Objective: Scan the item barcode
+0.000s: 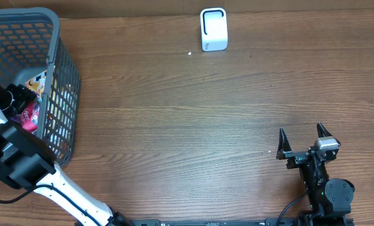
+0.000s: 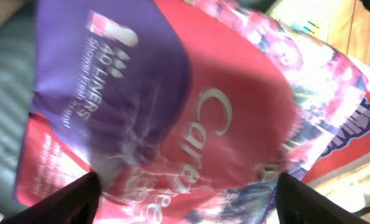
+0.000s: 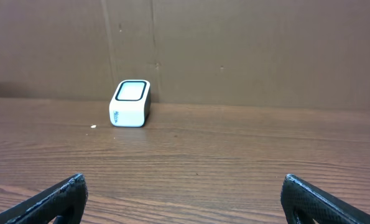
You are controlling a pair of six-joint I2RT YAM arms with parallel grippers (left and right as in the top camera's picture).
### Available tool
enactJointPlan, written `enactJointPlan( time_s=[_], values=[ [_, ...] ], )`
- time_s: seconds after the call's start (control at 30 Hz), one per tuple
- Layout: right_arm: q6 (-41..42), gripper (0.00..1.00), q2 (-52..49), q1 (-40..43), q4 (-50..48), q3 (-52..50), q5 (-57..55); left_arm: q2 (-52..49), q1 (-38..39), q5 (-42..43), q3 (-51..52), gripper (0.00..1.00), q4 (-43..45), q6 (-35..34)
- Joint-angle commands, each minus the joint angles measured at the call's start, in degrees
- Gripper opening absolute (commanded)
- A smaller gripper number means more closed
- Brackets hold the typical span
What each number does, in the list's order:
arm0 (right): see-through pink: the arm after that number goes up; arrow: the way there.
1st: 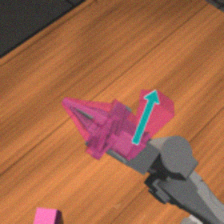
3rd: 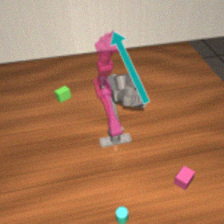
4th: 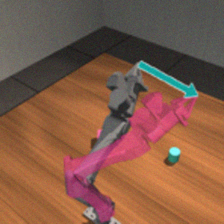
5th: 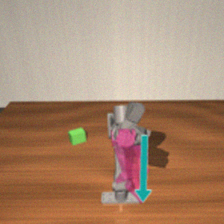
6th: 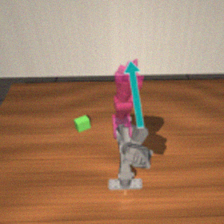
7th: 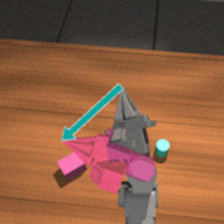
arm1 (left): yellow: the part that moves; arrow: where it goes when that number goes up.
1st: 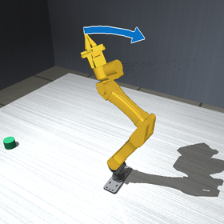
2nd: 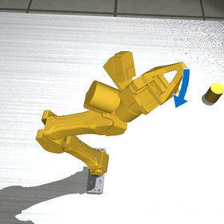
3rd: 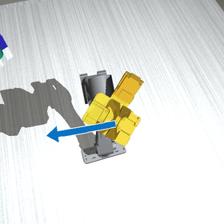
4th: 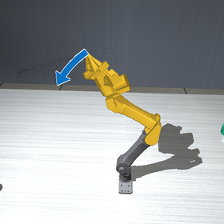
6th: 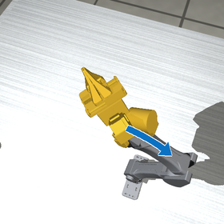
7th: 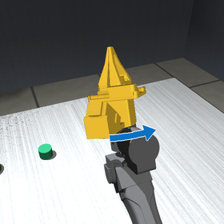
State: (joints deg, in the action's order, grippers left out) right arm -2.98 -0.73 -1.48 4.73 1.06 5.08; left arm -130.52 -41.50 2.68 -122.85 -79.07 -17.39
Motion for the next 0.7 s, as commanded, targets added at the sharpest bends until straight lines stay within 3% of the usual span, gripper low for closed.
enactJointPlan(
  time_s=[0.0,0.2,0.37,0.43,0.67],
  values=[
    [-0.07,1.00,0.57,0.48,-0.20,-0.59,-0.55,0.02,2.54,3.54,3.72,0.84,1.53,1.99],
    [-0.07,1.00,0.57,0.48,-0.20,-0.59,-0.55,0.00,2.62,0.72,8.02,0.69,3.76,1.99],
    [-0.07,1.00,0.57,0.48,-0.20,-0.59,-0.55,0.00,2.51,-1.25,8.72,0.18,3.91,1.99],
    [-0.07,1.00,0.57,0.48,-0.20,-0.59,-0.55,0.00,2.51,-1.84,8.72,0.04,3.91,2.01],
    [-0.07,1.00,0.57,0.48,-0.20,-0.59,-0.55,0.04,2.54,-1.49,7.32,0.04,2.82,2.01]
  ],
)
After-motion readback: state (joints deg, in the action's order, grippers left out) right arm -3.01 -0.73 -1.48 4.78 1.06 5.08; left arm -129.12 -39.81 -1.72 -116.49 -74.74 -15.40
